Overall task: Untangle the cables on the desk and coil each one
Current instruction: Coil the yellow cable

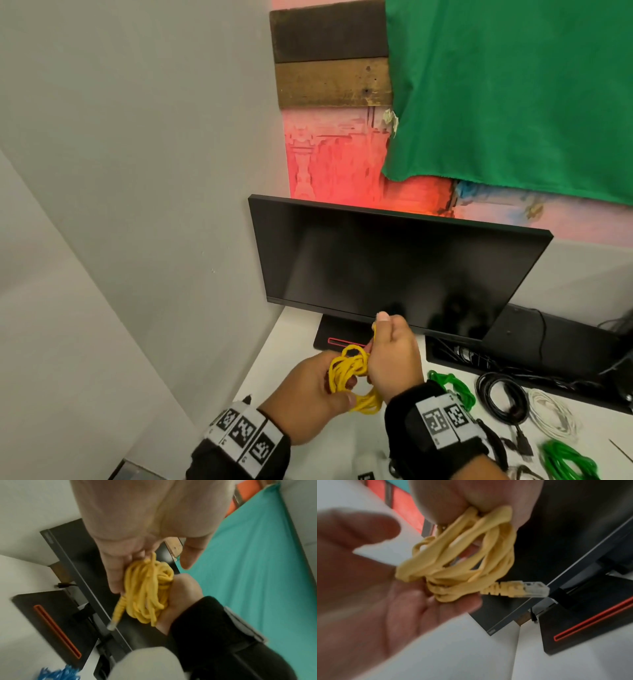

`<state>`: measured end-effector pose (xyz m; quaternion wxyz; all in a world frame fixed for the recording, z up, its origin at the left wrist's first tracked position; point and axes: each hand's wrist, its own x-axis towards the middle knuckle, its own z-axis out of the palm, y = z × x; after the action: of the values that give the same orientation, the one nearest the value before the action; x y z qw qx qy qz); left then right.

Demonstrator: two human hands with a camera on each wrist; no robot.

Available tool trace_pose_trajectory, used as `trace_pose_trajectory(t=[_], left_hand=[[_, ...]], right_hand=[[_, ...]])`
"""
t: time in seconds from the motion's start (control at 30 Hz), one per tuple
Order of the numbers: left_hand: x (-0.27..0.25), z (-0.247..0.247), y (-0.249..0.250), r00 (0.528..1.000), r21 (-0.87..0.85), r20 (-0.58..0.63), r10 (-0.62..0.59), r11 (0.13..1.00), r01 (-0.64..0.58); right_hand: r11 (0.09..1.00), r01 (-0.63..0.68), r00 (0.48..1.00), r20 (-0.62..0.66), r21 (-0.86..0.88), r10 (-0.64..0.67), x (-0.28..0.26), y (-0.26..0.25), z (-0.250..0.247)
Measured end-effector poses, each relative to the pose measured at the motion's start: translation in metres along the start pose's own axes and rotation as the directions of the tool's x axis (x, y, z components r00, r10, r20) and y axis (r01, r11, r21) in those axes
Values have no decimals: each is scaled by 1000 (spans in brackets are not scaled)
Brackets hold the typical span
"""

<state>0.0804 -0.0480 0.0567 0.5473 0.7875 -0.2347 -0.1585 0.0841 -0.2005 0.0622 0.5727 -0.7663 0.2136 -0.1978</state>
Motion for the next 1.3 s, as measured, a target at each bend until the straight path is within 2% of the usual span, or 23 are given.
trace_pose_trajectory(t=[0.07, 0.1, 0.17, 0.23, 0.3, 0.33, 0.37, 0.43, 0.5, 0.53, 0.57, 0.7, 0.9, 0.97, 1.03, 1.07, 1.1, 1.17, 1.2, 1.27, 1.3], left_hand=[[6, 7, 8, 992, -184, -90, -84, 981, 66], [9, 10, 13, 983, -215, -148, -105, 974, 72], [16, 15, 21, 966, -37, -243, -85, 996, 78], [19, 19, 21, 941, 190, -338, -22, 978, 91], [22, 20, 20, 908, 236, -418, -1, 966, 109], [24, 20, 19, 903, 231, -429, -8, 966, 119], [26, 19, 19, 899, 206, -436, -33, 969, 136], [31, 14, 16, 883, 113, -454, -119, 975, 189], [33, 7, 13, 874, 51, -452, -180, 973, 227], [33, 4, 11, 880, 58, -438, -184, 971, 232], [32, 2, 10, 890, 71, -419, -180, 971, 229], [28, -3, 8, 920, -36, -342, -190, 981, 190], [26, -10, 10, 890, -244, -343, -300, 943, 224], [25, -11, 8, 886, -321, -327, -330, 920, 224], [22, -6, 9, 907, -380, -277, -318, 903, 200], [20, -1, 11, 923, -402, -244, -298, 897, 184], [17, 5, 13, 940, -417, -219, -262, 896, 152], [15, 14, 13, 953, -404, -225, -202, 909, 98], [15, 16, 15, 952, -372, -239, -193, 924, 94], [18, 16, 14, 947, -286, -253, -200, 950, 124], [18, 13, 17, 937, -266, -262, -233, 950, 162]], right_hand=[[996, 93, 995, -30, -6, -94, 0, -5, 3], [992, 127, 992, -27, 2, -127, 0, -6, 5], [994, 105, 994, 4, 33, -106, 0, -7, 9], [995, -39, 996, 87, 89, 31, 3, -6, 7], [974, -169, 973, 182, 153, 140, 4, -7, 4], [968, -181, 970, 193, 173, 147, 3, -8, 3], [978, -135, 980, 165, 161, 108, 1, -7, 3], [993, 120, 989, 86, -2, -119, -8, -6, 1], [890, 405, 914, 79, -208, -398, -17, -3, -2], [824, 493, 868, 105, -280, -485, -18, 0, -4], [781, 530, 846, 139, -330, -515, -18, 3, -7], [788, 482, 874, 280, -383, -398, -9, 12, -22], [830, 516, 795, 481, -213, -370, -24, 14, -28], [909, 406, 757, 591, -92, -279, -27, 9, -33], [974, 224, 743, 650, -17, -160, -29, 3, -34], [982, 184, 763, 635, -36, -120, -30, 3, -31], [983, 169, 806, 585, -73, -95, -32, 2, -27], [989, 115, 922, 380, -96, -70, -33, 4, -13], [993, 87, 958, 280, -79, -62, -33, 6, -8], [984, 125, 981, 161, -129, -103, -32, 9, -3], [965, 171, 978, 154, -198, -141, -32, 13, -4]])
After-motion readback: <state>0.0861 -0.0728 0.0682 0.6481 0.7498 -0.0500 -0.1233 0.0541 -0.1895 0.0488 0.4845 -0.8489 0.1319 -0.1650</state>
